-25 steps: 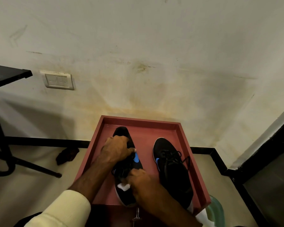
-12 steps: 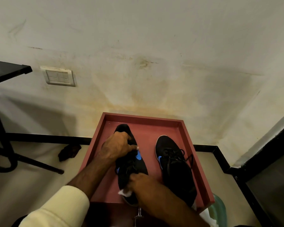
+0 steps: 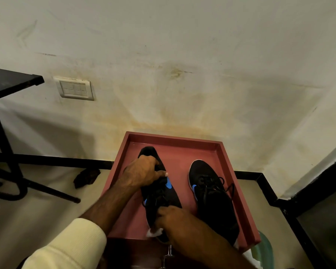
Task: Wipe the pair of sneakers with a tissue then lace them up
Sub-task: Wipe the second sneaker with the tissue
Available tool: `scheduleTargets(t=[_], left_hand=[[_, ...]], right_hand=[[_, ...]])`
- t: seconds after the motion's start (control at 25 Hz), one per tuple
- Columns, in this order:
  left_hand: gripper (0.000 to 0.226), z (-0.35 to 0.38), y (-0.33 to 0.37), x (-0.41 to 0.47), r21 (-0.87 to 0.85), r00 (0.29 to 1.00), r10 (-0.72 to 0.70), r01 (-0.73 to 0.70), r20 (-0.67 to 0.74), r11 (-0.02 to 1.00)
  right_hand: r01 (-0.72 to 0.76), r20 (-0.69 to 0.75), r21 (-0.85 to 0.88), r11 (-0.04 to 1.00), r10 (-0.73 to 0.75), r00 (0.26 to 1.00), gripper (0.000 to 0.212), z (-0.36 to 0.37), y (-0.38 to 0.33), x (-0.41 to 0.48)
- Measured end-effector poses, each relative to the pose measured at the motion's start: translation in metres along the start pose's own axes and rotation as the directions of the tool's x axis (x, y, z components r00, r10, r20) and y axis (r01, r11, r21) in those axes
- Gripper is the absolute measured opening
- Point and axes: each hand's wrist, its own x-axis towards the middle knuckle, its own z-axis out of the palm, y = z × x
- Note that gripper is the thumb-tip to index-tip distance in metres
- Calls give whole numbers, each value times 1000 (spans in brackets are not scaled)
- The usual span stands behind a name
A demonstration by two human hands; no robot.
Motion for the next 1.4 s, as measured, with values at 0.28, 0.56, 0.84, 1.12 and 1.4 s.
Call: scheduleTargets(t=[0.28,0.56,0.84,1.12,1.4], left_hand=[[50,2,-1,-3,56,999,40,-38,-27,998],[48,0,-2,-2,18,999,50,-50,3,999],[43,1,3,-2,-38,990,139,-139,12,990],[21,-2,2,-2,-216,985,164,-150,46,965],[53,-3,7,-2,-324,972,201,-153,118,934]], right_hand=[[-131,-274,145,981,167,947,35,-25,25,-2],[-66,63,169,983,56,996,29,-17,36,-18],[-262,-520,233,937,348,780,33,-10,48,13],[-199,-90,176,964,217,972,24,-10,35,6],[-127,-522,333,935,294,801,14,-26,59,0]])
